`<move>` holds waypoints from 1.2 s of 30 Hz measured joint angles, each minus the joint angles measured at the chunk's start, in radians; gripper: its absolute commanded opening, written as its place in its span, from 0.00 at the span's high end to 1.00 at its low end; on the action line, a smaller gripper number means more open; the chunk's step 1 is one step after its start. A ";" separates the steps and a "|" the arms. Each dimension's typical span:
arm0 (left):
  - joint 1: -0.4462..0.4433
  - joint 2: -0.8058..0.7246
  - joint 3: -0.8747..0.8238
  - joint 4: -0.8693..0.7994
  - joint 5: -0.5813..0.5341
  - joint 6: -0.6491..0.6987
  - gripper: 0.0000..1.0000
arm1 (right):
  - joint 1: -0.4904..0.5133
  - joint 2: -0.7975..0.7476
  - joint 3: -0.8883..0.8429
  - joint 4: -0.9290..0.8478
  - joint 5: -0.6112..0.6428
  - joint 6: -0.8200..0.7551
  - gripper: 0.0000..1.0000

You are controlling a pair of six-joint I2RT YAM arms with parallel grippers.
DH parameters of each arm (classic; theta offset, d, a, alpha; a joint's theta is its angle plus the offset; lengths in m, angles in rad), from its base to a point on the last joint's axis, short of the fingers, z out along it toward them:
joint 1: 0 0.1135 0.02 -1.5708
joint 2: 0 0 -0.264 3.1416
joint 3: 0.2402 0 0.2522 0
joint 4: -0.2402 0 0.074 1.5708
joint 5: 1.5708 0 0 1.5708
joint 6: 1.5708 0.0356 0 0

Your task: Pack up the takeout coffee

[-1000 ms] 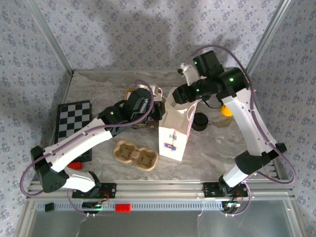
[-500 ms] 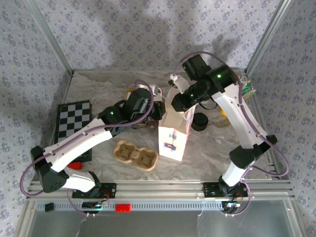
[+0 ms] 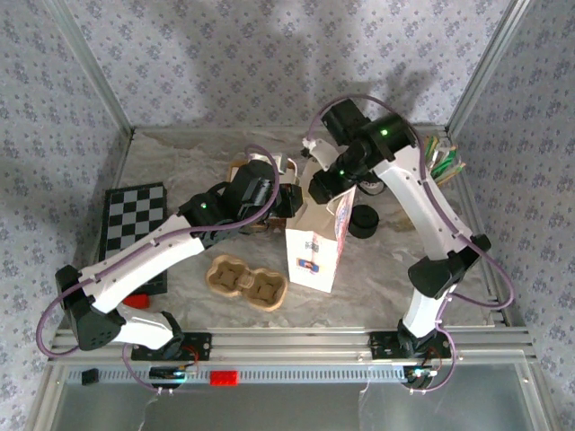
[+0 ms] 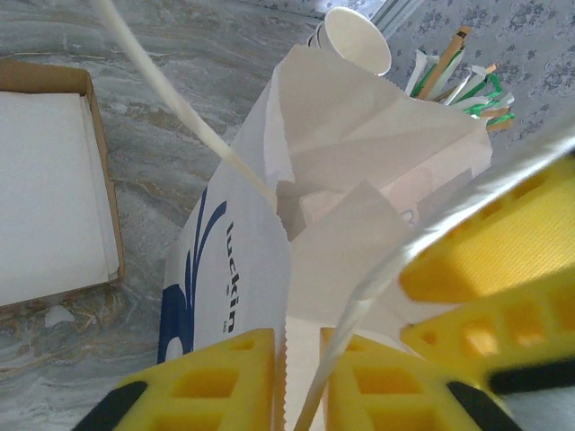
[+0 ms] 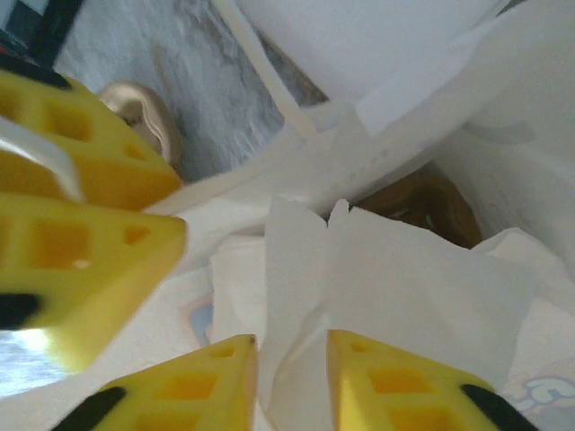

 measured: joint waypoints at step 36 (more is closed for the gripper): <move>0.393 -0.669 -0.279 -0.289 -0.348 0.151 0.00 | -0.632 -0.872 -1.332 0.855 0.495 0.415 0.00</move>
